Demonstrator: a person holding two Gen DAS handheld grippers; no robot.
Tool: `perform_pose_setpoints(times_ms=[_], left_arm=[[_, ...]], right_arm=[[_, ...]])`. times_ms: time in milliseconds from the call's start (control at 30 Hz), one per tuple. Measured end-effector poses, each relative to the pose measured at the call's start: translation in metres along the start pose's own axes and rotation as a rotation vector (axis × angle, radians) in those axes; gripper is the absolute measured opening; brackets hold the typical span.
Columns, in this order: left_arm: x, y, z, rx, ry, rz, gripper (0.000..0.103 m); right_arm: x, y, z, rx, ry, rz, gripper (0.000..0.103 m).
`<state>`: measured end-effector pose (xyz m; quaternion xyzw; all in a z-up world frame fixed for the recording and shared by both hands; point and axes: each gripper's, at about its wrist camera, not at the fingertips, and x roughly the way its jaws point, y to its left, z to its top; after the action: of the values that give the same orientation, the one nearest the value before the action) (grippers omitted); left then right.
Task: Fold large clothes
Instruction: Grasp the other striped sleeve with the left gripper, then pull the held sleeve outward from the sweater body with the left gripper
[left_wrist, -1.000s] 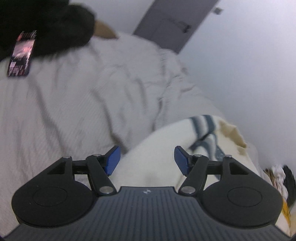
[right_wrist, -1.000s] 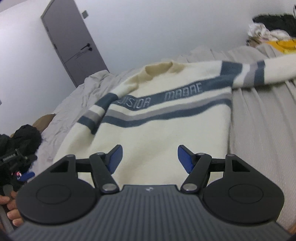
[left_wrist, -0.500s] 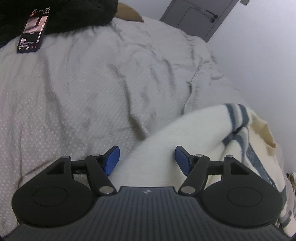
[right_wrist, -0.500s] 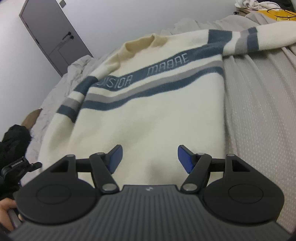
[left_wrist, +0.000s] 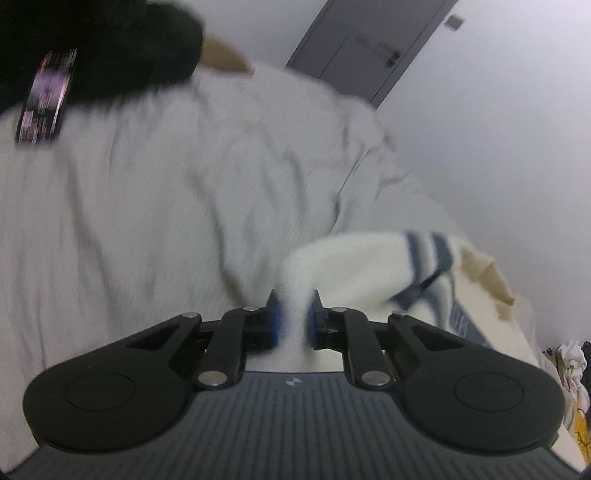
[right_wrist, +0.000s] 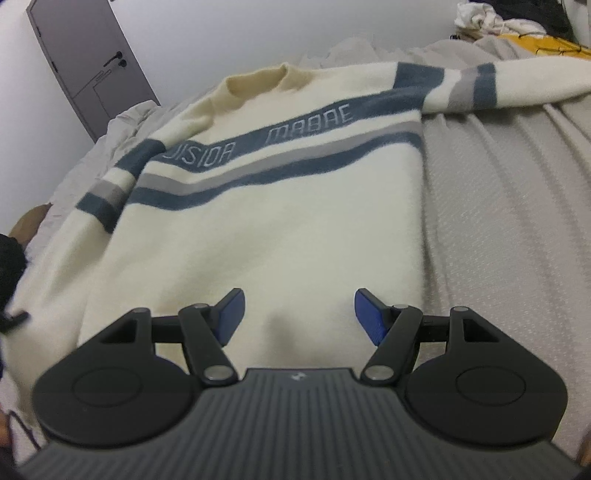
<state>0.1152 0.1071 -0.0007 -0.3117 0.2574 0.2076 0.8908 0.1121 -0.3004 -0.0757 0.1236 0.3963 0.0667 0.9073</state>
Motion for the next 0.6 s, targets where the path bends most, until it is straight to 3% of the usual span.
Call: perform_pose_setpoints(times_ms=[167,267,367,500,600], left_arm=[[-0.001,-0.047,0.077,0.202,-0.152,0.035,0.015],[0.006,-0.079,0.135,0.262,-0.179,0.037,0.015],[0.017,-0.118,0.183,0.398,-0.255,0.066,0.015],[0.048,-0.155,0.231,0.497,-0.318,0.113,0.015],[0.089,-0.163,0.264,0.514,-0.331,0.173,0.015]], right_arm=[[0.001,0.001,0.002,-0.008,-0.051,-0.024,0.068],[0.007,0.000,0.005,0.001,-0.048,0.002,0.068],[0.015,0.004,0.007,-0.016,-0.044,-0.015,0.068],[0.024,0.009,0.009,-0.029,-0.047,-0.038,0.068],[0.033,0.012,0.014,-0.022,-0.047,-0.040,0.068]])
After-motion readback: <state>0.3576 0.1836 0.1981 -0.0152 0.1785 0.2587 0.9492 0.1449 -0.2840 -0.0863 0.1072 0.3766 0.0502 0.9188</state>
